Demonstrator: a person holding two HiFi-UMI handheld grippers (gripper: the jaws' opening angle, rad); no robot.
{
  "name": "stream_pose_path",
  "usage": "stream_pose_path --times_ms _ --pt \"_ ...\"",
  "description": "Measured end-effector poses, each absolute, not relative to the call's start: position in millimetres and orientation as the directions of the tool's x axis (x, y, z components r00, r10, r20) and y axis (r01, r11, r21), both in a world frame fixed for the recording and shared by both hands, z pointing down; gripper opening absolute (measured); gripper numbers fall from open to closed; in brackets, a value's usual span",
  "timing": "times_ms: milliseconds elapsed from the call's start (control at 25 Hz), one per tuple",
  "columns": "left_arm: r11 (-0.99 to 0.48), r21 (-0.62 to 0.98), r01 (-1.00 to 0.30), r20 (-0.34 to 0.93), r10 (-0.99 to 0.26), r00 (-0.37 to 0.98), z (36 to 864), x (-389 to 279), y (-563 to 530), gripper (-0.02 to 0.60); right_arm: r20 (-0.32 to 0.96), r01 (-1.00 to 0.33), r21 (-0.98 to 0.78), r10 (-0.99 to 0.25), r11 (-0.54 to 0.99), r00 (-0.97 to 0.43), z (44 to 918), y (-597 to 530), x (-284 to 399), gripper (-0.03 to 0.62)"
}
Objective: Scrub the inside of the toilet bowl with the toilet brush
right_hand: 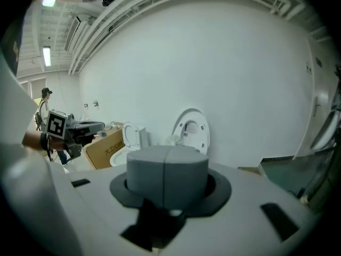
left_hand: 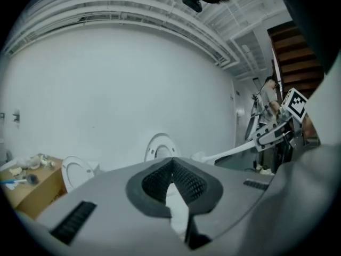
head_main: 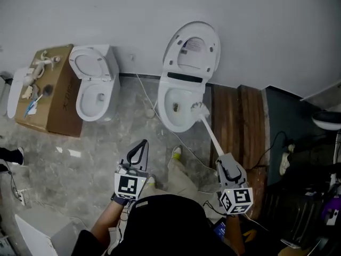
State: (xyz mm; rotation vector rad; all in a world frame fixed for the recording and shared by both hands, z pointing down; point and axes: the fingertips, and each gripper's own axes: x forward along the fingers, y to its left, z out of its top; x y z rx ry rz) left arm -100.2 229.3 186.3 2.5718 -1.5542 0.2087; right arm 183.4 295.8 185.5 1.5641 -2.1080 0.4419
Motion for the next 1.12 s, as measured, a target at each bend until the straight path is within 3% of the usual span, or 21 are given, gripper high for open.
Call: stream_pose_path --times_ms 320,720,1000,1120 --pt "-0.395 -0.029 -0.918 0.275 -0.887 0.372 188 -71 113 0.011 0.616 -0.917 -0.068 -0.707 0.392 -0.348 231 161 228 0.149" --pt "-0.380 -0.016 -0.925 0.306 -0.883 0.357 229 -25 38 0.011 0.749 -0.847 -0.014 -0.555 0.532 -0.361 322 68 263 0.149" --pt "-0.414 0.005 -0.910 0.417 -0.827 0.378 331 -38 37 0.011 0.862 -0.742 0.039 -0.397 0.670 -0.314 437 55 238 0.149" --pt "-0.449 0.001 -0.894 0.351 -0.837 0.420 370 -25 8 0.011 0.886 -0.668 0.112 -0.378 0.736 -0.267 492 32 221 0.149"
